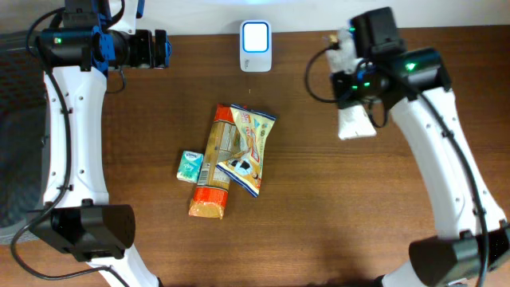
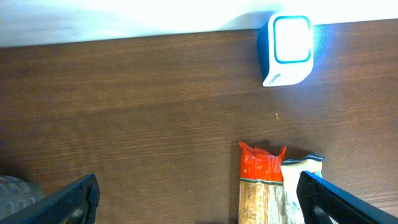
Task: Scan the item barcode
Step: 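Place the white tube on the table's right side, then grasp the white tissue pack with the right gripper and pull it out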
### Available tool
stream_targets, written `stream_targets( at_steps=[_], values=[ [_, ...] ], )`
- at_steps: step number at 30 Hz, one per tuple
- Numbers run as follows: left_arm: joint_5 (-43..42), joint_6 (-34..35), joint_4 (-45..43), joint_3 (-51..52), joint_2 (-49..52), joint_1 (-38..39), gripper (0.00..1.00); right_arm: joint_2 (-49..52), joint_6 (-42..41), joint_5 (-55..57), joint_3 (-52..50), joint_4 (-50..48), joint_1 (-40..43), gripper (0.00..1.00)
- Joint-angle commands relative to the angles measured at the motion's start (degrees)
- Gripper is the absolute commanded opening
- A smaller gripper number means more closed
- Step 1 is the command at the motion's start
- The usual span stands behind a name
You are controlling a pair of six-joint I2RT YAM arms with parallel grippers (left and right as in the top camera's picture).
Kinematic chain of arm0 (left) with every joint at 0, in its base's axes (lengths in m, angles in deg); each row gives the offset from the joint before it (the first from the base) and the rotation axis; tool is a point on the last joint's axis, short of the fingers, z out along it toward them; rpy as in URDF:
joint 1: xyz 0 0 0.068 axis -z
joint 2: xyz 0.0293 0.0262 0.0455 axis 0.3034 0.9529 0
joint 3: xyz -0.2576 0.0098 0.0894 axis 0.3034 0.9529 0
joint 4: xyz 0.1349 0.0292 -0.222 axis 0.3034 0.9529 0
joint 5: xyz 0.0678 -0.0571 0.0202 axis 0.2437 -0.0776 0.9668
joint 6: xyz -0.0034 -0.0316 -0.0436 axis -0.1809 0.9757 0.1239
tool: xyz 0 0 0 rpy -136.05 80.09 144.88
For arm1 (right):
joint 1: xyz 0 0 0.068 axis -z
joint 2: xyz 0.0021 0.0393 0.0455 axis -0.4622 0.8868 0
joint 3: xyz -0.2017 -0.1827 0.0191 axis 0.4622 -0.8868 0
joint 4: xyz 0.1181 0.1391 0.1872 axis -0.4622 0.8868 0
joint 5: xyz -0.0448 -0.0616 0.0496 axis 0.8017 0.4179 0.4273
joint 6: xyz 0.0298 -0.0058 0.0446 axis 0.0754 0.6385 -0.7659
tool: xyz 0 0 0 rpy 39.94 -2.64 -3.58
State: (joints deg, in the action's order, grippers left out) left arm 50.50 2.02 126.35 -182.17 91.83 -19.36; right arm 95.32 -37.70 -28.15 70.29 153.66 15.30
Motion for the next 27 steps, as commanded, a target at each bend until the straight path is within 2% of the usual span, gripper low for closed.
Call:
stream_targets(
  at_steps=[1, 4, 7, 13, 15, 16, 18, 20, 23, 25, 27],
  values=[
    [-0.17, -0.96, -0.11, -0.26, -0.92, -0.09, 0.99, 2.64, 4.57, -4.2, -7.1, 1.68, 7.26, 0.04],
    [-0.2, -0.94, -0.09, -0.26, -0.92, -0.09, 0.99, 5.09, 10.8, -4.55, -18.47, -4.98, 13.99, 0.04],
    [-0.2, -0.94, -0.11, -0.26, -0.92, -0.09, 0.99, 7.28, 14.8, -9.2, -24.04, -10.99, 19.82, 0.04],
    [-0.2, -0.94, -0.11, -0.26, -0.92, -0.09, 0.99, 11.61, 14.73, -9.73, -25.75, -14.16, 25.79, 0.05],
    [-0.2, -0.94, -0.11, -0.26, -0.92, -0.09, 0.99, 11.93, 14.73, -9.7, -25.81, -14.78, 25.77, 0.51],
    [-0.17, -0.94, -0.09, -0.26, -0.92, -0.09, 0.99, 11.91, 14.71, -9.53, -25.46, -14.47, 25.81, 0.57],
    [-0.2, -0.94, -0.09, -0.26, -0.92, -0.09, 0.99, 11.89, 12.52, -9.57, -23.04, -11.78, 25.86, 0.59],
    [-0.2, -0.94, -0.11, -0.26, -0.92, -0.09, 0.99, 11.87, 5.81, -11.02, -16.46, -5.73, 25.81, 0.59],
    [-0.2, -0.94, -0.09, -0.26, -0.92, -0.09, 0.99, 11.8, 3.72, -23.96, -5.92, 3.28, 24.06, 0.59],
    [-0.2, -0.94, -0.09, -0.26, -0.92, -0.09, 0.99, 11.8, 2.71, -30.38, -4.17, 3.17, 19.74, 0.59],
    [-0.17, -0.94, -0.11, -0.26, -0.92, -0.09, 0.99, 11.82, -3.28, -31.78, -4.74, -0.04, 13.0, 0.59]
  ],
)
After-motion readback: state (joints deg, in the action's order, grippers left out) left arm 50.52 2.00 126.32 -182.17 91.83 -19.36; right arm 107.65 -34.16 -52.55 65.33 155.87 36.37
